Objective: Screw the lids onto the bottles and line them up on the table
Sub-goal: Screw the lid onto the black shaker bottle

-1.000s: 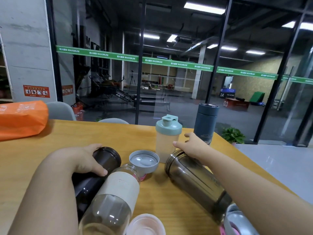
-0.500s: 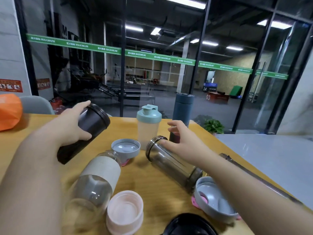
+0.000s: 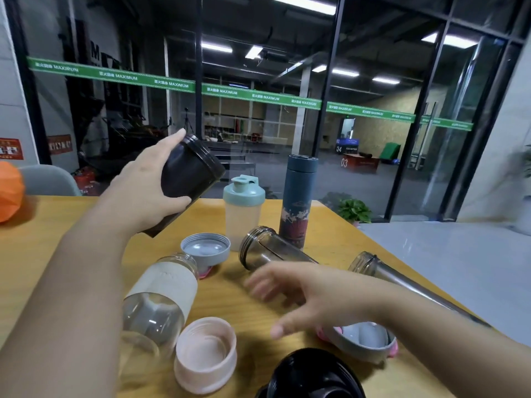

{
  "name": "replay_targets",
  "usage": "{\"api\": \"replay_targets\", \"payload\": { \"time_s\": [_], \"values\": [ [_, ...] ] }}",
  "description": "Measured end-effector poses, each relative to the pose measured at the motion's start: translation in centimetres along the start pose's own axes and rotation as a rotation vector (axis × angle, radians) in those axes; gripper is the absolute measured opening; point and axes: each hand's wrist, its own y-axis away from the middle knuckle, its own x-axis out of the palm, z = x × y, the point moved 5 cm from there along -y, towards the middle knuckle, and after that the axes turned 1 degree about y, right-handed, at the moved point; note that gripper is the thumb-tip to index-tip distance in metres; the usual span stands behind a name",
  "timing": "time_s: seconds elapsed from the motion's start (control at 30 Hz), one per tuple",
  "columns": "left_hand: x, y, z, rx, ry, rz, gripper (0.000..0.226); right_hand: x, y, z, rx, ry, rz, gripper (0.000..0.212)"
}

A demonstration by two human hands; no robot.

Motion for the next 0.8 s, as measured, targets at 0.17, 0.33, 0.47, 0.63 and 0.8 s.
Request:
{"api": "replay_targets", "payload": {
  "time_s": [0.17,0.33,0.47,0.63,0.8],
  "values": [
    [0.0,0.2,-1.9,0.079,0.128,-0.029,0.101,1.3,0.4,-0.1,0.069,0.043,0.248,0.041],
    [0.7,0.4,-4.0,0.118,0.300,0.052,0.099,1.9,0.6,-0.2,0.099,0.085,0.294,0.033],
    [1.6,0.5,-5.4,0.136,0.383,0.132,0.100,2.2,0.6,-0.3,0.109,0.075,0.304,0.029],
    [2.9,0.6,-6.4,0.146,0.426,0.214,0.100,2.5,0.4,-0.6,0.124,0.129,0.319,0.027],
    [3.6,0.5,-6.1,0.103,0.462,0.272,0.103,0.9,0.1,-0.7,0.106,0.164,0.203,0.022]
  ]
}}
